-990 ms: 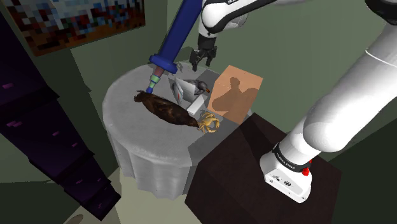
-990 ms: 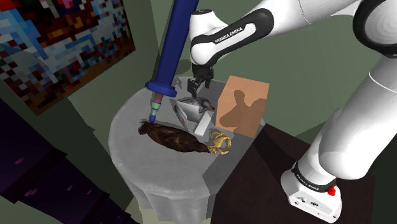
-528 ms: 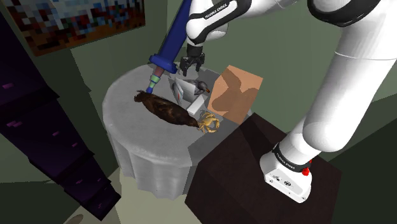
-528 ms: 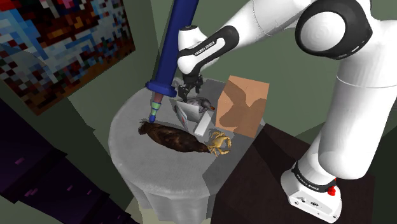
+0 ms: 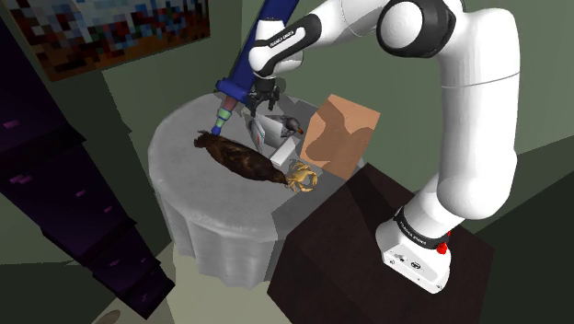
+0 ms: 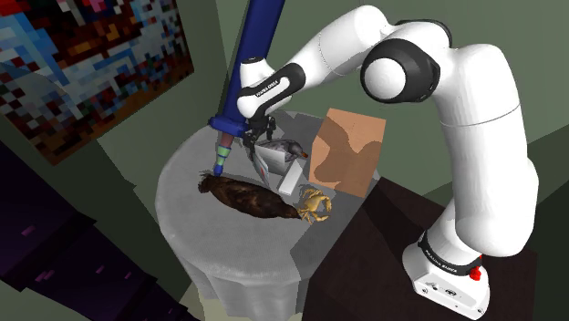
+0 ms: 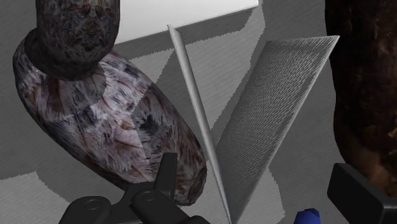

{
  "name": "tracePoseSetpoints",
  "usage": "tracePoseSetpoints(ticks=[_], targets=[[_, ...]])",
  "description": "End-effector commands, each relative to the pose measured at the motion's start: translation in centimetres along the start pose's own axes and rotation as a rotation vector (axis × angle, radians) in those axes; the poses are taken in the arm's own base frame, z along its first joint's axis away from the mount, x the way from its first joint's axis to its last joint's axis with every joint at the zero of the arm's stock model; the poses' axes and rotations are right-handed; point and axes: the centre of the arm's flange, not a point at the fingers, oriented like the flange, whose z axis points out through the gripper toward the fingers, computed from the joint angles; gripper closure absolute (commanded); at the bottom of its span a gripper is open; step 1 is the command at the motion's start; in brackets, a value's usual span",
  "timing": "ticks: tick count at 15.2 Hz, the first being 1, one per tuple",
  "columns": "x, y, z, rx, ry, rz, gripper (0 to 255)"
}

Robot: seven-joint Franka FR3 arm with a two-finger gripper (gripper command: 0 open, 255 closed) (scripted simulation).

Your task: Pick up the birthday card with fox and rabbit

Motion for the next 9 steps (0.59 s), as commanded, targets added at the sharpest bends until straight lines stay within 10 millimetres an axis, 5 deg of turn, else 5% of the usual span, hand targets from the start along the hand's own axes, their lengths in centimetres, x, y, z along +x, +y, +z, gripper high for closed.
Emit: tracePoseSetpoints(ticks=[1,9], targets=[[1.8,0.3,1.8,0.002,-0.004,-0.001,0],[1.9,0.3,5.8,0.002,-0.004,-0.001,0]])
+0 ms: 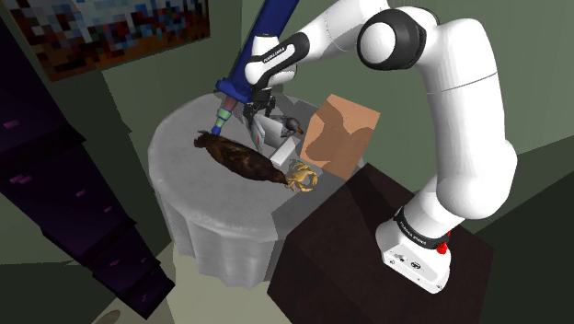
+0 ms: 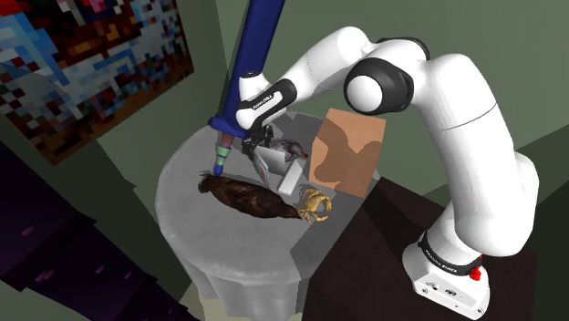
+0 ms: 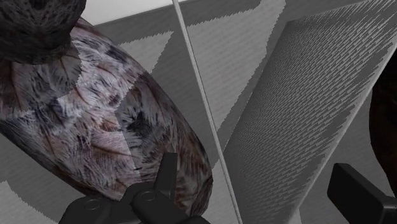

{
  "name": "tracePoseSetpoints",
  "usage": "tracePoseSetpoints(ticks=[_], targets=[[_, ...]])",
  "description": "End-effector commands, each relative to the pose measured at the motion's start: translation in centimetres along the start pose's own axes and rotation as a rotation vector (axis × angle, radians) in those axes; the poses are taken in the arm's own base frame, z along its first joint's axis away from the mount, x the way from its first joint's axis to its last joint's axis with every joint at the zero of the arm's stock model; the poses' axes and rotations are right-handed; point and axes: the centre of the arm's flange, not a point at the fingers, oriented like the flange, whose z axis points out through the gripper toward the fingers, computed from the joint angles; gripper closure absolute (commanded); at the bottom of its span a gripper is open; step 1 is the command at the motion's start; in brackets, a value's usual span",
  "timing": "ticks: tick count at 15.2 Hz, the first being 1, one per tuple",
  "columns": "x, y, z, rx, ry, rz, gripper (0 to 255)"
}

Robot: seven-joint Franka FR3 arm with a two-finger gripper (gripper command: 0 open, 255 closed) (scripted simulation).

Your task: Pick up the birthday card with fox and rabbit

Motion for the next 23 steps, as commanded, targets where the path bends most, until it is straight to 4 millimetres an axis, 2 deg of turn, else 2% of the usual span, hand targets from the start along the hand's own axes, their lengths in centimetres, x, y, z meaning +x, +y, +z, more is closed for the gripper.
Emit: tracePoseSetpoints(ticks=[1,2,3,12,23], targets=[[0.0,0.0,0.7,0.000,0.000,0.000,0],[0.0,0.0,0.7,0.000,0.000,0.000,0],[0.0,0.0,0.7,0.000,0.000,0.000,255],[0.0,0.0,0.7,0.000,0.000,0.000,255],[-0.2,-0.1,-5.1,0.000,0.000,0.000,255]])
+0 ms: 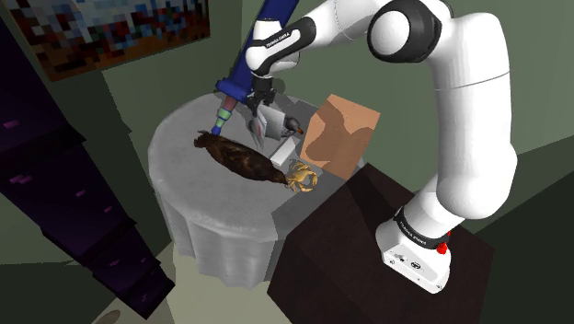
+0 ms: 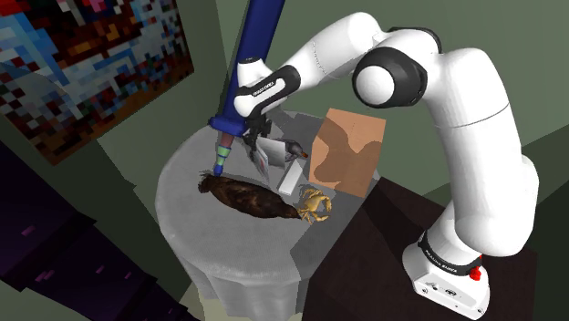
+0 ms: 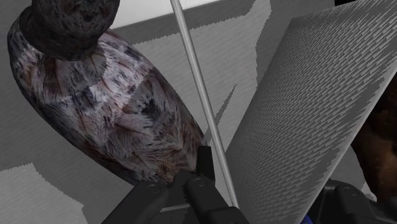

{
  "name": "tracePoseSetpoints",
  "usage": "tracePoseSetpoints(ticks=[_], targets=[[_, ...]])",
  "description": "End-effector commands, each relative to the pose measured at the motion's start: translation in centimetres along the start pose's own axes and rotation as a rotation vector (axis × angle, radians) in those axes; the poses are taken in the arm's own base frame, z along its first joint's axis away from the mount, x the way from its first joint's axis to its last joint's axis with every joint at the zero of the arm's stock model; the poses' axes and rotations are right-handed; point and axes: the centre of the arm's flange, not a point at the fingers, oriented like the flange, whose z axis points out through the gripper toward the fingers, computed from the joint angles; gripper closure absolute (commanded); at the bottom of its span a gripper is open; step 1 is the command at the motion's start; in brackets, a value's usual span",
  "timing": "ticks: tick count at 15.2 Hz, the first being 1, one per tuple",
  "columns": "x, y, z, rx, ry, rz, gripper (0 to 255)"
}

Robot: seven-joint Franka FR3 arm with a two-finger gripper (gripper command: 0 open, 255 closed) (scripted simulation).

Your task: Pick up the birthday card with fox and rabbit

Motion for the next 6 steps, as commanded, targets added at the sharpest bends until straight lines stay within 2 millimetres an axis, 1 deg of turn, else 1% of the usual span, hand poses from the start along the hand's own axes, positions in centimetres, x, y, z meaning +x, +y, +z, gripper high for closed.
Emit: tracePoseSetpoints(ticks=[1,4,6], targets=[[0.0,-0.1,-1.1,0.000,0.000,0.000,255],[0.0,-0.1,-2.7,0.000,0.000,0.000,255],[0.0,-0.1,-2.8,0.000,0.000,0.000,255]])
